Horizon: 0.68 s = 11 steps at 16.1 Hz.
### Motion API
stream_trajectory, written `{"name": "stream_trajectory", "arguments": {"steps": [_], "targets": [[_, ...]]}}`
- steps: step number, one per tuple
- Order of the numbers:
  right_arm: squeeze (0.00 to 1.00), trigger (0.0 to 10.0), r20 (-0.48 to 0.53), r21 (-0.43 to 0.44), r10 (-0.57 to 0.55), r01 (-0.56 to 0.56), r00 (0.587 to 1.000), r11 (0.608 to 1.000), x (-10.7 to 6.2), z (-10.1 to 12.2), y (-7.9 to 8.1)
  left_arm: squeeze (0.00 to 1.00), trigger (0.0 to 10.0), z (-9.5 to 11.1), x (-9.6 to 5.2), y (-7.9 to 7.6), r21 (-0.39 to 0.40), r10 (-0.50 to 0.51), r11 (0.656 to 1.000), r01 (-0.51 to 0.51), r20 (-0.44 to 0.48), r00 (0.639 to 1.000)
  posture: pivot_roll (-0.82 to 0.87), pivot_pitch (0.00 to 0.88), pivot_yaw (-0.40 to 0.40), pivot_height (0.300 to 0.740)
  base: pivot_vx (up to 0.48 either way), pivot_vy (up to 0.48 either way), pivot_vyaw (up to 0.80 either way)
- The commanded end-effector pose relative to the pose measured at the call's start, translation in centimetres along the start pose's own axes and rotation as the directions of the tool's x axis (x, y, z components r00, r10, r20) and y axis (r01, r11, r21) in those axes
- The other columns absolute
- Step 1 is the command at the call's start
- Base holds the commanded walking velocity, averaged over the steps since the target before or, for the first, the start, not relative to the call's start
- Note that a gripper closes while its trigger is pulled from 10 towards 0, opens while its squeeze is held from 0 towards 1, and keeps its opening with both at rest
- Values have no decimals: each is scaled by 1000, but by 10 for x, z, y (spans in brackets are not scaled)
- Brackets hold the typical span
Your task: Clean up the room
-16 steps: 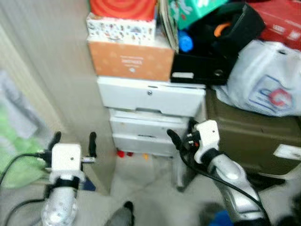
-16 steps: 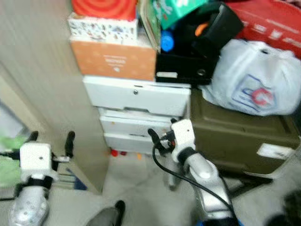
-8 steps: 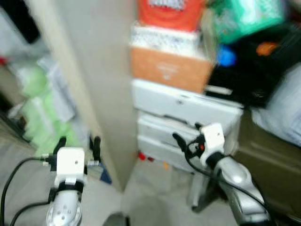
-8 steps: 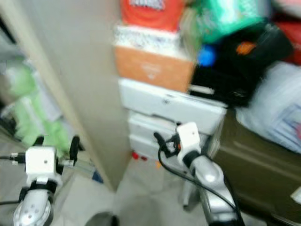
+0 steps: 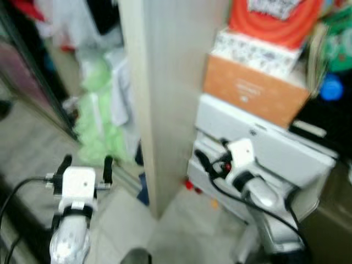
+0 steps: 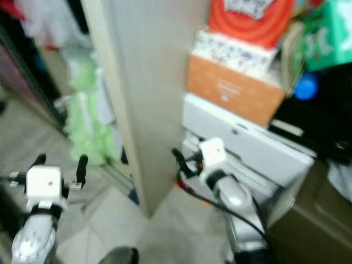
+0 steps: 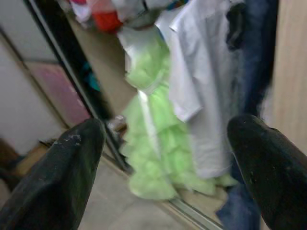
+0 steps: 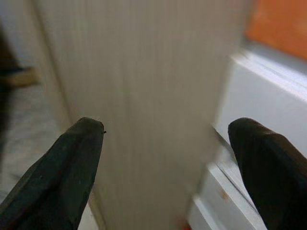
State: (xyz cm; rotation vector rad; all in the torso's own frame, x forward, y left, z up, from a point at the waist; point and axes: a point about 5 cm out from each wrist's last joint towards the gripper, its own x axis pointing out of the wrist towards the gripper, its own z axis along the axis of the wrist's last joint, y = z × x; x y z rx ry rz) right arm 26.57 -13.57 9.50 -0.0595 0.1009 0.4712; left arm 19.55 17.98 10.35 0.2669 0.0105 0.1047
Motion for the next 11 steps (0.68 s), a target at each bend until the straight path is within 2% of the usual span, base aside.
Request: {"name": "stream_trajectory", "arguments": {"steps": [1, 3, 4, 5, 7, 9, 11], "targets": [[0, 10000, -3, -38, -13, 13, 1000, 999, 1, 1, -9, 0, 10000, 3, 4, -1, 9, -12, 1000, 12, 23, 1000, 9, 0, -20, 740, 0, 0, 800], [0, 10000, 12, -49, -24, 25, 1000, 998, 5, 6, -18, 0, 10000, 4, 11, 2, 31, -27, 999, 25, 39, 999, 16, 0, 2, 740, 0, 0, 800], [0, 10000, -10, -8, -43, 43, 999, 999, 7, 1, -21, 0, 10000, 1, 12, 3, 31, -30, 999, 29, 33, 999, 9, 0, 16, 740, 0, 0, 800], [0, 10000, -34, 15, -11, 11, 999, 1000, 8, -5, -16, 0, 10000, -6, 14, 0, 25, -44, 999, 44, 14, 999, -5, 0, 48, 740, 0, 0, 800], [0, 10000, -52, -6, 55, -55, 997, 998, 5, -10, -8, 0, 10000, -14, 13, -4, 10, -51, 999, 51, -12, 999, -18, 0, 77, 740, 0, 0, 800], [0, 10000, -75, -20, 39, -41, 996, 999, -2, -18, -11, 0, 10000, -21, 9, -8, 7, -46, 999, 47, -30, 998, -23, 0, 68, 740, 0, 0, 709], [0, 10000, -69, -22, -27, 25, 997, 999, -5, -22, -16, 0, 10000, -26, 6, -9, 1, -18, 1000, 18, -39, 999, -2, 0, 29, 740, 0, 0, 572]]}}
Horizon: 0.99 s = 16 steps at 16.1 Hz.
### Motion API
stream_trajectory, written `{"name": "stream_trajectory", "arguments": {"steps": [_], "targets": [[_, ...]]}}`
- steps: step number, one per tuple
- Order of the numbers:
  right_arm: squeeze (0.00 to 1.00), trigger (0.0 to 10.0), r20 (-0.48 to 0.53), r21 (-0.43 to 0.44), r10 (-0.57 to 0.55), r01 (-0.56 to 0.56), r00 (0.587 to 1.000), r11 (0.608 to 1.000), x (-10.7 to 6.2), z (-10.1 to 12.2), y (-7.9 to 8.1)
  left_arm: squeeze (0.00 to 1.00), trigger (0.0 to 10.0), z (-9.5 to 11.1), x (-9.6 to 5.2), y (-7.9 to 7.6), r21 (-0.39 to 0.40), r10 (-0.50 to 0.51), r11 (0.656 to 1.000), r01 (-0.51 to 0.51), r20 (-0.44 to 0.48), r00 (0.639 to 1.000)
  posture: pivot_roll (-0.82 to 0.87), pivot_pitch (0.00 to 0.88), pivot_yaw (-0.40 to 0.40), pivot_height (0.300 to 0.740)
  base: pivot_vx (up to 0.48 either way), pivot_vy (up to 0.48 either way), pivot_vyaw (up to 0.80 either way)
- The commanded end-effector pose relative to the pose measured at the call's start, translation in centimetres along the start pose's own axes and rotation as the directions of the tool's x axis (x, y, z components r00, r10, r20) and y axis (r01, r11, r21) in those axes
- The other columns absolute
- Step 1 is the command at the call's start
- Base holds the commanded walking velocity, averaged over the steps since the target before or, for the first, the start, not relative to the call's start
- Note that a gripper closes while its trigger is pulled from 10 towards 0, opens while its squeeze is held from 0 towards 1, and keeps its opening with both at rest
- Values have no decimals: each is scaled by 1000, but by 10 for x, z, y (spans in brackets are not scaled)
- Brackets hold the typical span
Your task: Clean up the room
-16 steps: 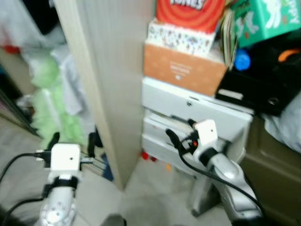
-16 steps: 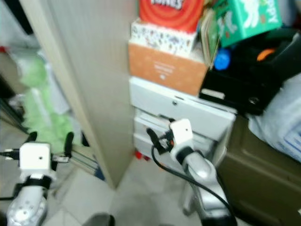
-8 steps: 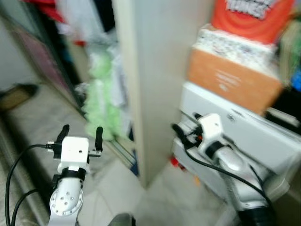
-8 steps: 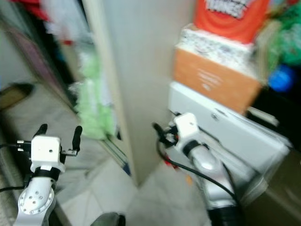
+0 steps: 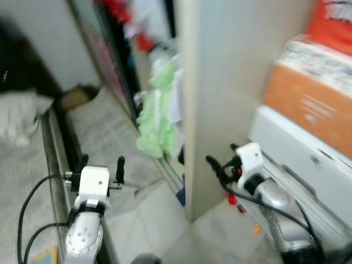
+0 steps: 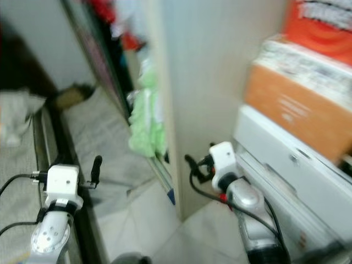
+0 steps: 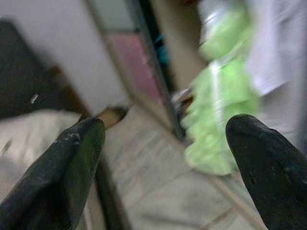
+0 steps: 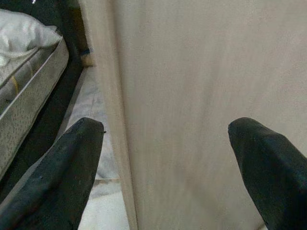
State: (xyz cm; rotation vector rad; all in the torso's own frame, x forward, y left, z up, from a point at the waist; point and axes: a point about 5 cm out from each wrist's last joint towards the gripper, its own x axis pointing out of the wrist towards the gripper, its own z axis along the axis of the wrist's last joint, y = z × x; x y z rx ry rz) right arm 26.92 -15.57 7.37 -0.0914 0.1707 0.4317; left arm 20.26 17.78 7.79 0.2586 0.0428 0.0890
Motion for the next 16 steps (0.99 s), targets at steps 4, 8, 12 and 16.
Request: {"name": "stream_trajectory", "arguments": {"steps": [4, 8, 12, 16], "targets": [[0, 10000, 53, 16, -235, 235, 970, 972, 2, -2, -12, 0, 10000, -4, 4, 12, 20, 89, 996, -90, 10, 996, 21, 0, -9, 740, 0, 0, 231], [0, 10000, 8, -36, -356, 356, 934, 934, -18, -18, -30, 0, 10000, -21, -10, 12, 9, 96, 995, -95, -56, 994, -43, 0, 31, 740, 0, 0, 0], [0, 10000, -47, -105, -426, 420, 903, 902, -30, -35, -33, 0, 10000, -34, -21, 2, -17, 98, 995, -101, -116, 988, -43, 0, 34, 740, 0, 0, 0], [0, 10000, -47, -38, -396, 395, 917, 918, -25, -34, -27, 0, 10000, -27, -15, 4, -5, 104, 994, -105, -65, 992, -26, 0, 17, 740, 0, 0, 0]]}}
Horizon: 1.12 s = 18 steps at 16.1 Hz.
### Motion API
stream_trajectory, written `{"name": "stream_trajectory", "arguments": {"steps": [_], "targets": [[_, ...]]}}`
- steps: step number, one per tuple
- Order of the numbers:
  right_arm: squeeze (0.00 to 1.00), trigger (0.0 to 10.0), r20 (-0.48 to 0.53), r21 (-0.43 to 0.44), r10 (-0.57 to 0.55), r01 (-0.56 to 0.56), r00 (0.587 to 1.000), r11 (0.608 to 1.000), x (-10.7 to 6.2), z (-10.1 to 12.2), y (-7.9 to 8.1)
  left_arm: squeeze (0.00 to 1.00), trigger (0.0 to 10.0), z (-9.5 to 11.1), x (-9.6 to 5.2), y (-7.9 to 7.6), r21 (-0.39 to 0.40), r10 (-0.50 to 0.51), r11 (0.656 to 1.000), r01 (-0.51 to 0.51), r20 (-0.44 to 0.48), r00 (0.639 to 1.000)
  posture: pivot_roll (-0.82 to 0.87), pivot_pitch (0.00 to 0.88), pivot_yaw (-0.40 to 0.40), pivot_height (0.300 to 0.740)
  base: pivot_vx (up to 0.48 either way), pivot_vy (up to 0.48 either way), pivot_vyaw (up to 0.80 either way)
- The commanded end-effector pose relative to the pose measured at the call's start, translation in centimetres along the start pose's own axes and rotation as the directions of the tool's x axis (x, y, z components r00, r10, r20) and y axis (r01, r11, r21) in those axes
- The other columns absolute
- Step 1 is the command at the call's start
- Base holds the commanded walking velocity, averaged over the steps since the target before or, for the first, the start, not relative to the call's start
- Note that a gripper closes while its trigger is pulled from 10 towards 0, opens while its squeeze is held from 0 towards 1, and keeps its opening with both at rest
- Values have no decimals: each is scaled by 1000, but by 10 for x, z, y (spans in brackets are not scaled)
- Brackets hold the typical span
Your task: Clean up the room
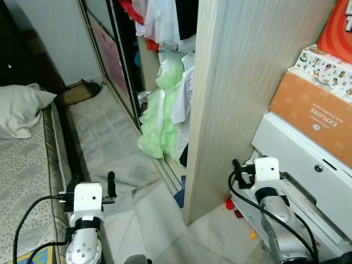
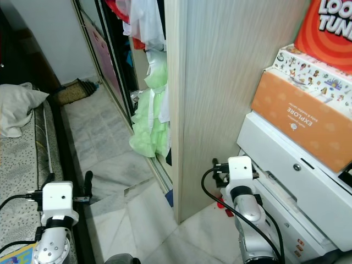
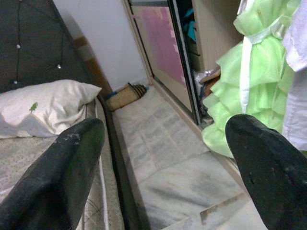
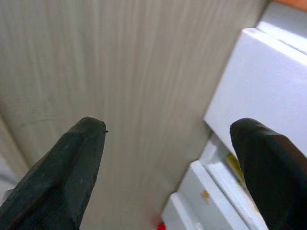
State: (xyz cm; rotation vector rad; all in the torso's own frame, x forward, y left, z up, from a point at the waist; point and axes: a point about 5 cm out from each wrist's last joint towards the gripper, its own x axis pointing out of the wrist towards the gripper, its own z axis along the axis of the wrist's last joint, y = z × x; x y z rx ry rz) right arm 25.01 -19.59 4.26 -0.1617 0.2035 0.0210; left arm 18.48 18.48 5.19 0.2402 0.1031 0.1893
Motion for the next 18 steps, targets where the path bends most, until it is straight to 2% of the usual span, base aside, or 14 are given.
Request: {"name": "stream_trajectory", "arguments": {"steps": [1, 2, 4, 9, 18], "targets": [[0, 10000, 25, 29, 65, -66, 998, 997, 0, 3, 8, 0, 10000, 3, 5, 7, 14, 13, 1000, -14, 22, 1000, -27, 0, 17, 740, 0, 0, 0], [0, 10000, 28, -7, 104, -104, 994, 995, 0, 2, 13, 0, 10000, 5, 6, 7, 23, 1, 1000, -2, 31, 1000, -25, 0, 13, 740, 0, 0, 0], [0, 10000, 32, -17, 116, -115, 993, 993, 2, 4, 16, 0, 10000, 6, 9, 7, 23, -19, 1000, 18, 35, 999, -32, 0, 16, 740, 0, 0, 0], [0, 10000, 47, 1, 121, -121, 992, 993, 11, 10, 14, 0, 10000, 12, 17, 4, 11, -23, 1000, 23, 58, 998, -35, 0, 11, 740, 0, 0, 800], [0, 10000, 48, 13, 127, -127, 991, 992, 15, 12, 15, 0, 10000, 14, 15, 2, -1, -26, 1000, 26, 62, 998, -32, 0, 6, 740, 0, 0, 800]]}}
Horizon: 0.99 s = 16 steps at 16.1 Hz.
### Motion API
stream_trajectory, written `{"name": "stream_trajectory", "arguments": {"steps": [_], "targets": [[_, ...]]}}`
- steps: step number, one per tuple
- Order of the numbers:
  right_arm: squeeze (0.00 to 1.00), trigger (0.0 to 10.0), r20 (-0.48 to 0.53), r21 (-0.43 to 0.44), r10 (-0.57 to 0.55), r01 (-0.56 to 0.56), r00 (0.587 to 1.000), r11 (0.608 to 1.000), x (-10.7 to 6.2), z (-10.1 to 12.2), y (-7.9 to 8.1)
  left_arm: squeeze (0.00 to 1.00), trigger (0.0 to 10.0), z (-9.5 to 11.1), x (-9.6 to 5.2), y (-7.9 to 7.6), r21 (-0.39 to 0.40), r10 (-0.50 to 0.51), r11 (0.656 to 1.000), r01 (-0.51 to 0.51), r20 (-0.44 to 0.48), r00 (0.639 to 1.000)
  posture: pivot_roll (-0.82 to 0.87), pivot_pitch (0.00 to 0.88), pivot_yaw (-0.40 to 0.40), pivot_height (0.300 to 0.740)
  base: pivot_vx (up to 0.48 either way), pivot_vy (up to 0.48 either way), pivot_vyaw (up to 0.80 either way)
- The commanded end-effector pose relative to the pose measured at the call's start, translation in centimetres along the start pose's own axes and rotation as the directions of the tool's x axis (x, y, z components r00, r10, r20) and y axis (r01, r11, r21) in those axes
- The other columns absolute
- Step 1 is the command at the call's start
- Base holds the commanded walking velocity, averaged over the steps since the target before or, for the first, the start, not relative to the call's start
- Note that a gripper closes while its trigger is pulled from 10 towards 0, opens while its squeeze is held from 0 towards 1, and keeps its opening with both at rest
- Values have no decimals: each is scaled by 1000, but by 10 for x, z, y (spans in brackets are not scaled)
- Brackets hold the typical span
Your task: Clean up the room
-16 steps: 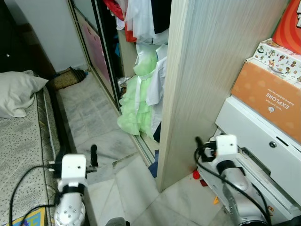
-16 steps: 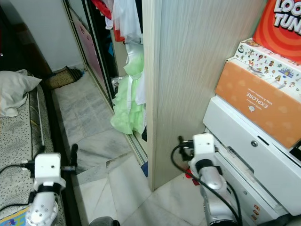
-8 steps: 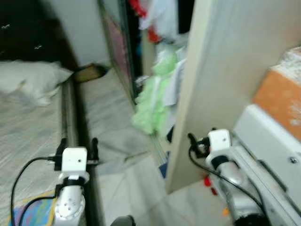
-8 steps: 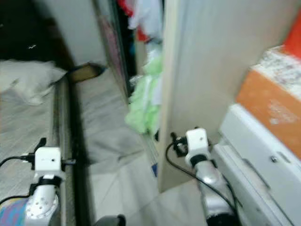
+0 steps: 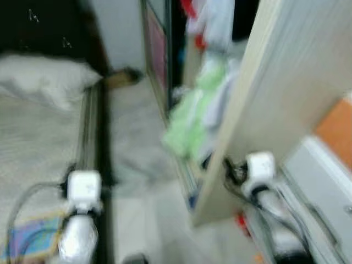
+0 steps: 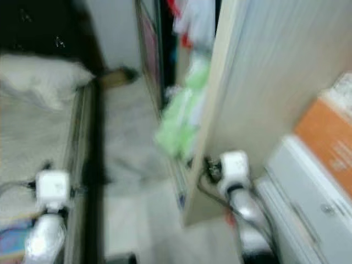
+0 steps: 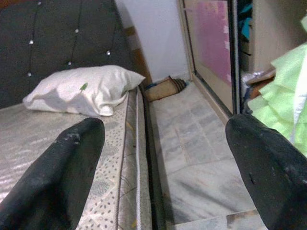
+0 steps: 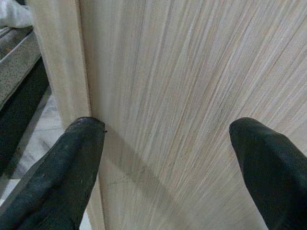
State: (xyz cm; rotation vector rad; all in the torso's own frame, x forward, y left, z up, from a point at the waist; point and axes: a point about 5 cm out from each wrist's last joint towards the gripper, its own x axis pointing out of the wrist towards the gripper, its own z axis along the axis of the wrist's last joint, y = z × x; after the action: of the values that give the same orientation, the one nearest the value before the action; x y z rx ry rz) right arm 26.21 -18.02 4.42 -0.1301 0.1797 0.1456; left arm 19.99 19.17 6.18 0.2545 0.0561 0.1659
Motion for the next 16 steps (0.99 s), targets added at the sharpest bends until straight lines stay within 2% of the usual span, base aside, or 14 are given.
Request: {"name": "stream_trajectory", "arguments": {"steps": [1, 4, 7, 9, 11, 13, 16], "targets": [[0, 10000, 10, -5, 3, -3, 1000, 1000, 3, 4, -1, 0, 10000, 4, 0, -6, -15, -16, 1000, 16, 11, 1000, -32, 0, 6, 740, 0, 0, 0], [0, 10000, -14, -10, -4, 4, 1000, 1000, -3, 0, -6, 0, 10000, 3, -2, -10, -18, -37, 999, 37, 1, 999, -35, 0, 1, 740, 0, 0, 0], [0, 10000, -46, -26, 15, -17, 999, 1000, -36, -9, -17, 0, 10000, 1, -8, -10, -22, -44, 999, 44, -7, 999, -32, 0, -8, 740, 0, 0, 0], [0, 10000, -90, -39, 40, -43, 995, 998, -59, -19, -18, 0, 10000, 1, -10, -11, -27, -46, 999, 46, -10, 999, -44, 0, -10, 740, 0, 0, 0], [0, 10000, -107, -45, 30, -35, 994, 998, -63, -23, -20, 0, 10000, 2, -11, -14, -36, -62, 997, 61, -9, 998, -47, 0, -8, 740, 0, 0, 0], [0, 10000, -98, -27, 12, -15, 995, 1000, -57, -27, -19, 0, 10000, 3, -11, -17, -36, -74, 997, 73, -11, 997, -47, 0, -4, 740, 0, 0, 0], [0, 10000, -102, -18, 31, -33, 994, 999, -55, -30, -16, 0, 10000, 4, -9, -14, -32, -65, 997, 65, -6, 998, -37, 0, -10, 740, -276, 0, 0]]}}
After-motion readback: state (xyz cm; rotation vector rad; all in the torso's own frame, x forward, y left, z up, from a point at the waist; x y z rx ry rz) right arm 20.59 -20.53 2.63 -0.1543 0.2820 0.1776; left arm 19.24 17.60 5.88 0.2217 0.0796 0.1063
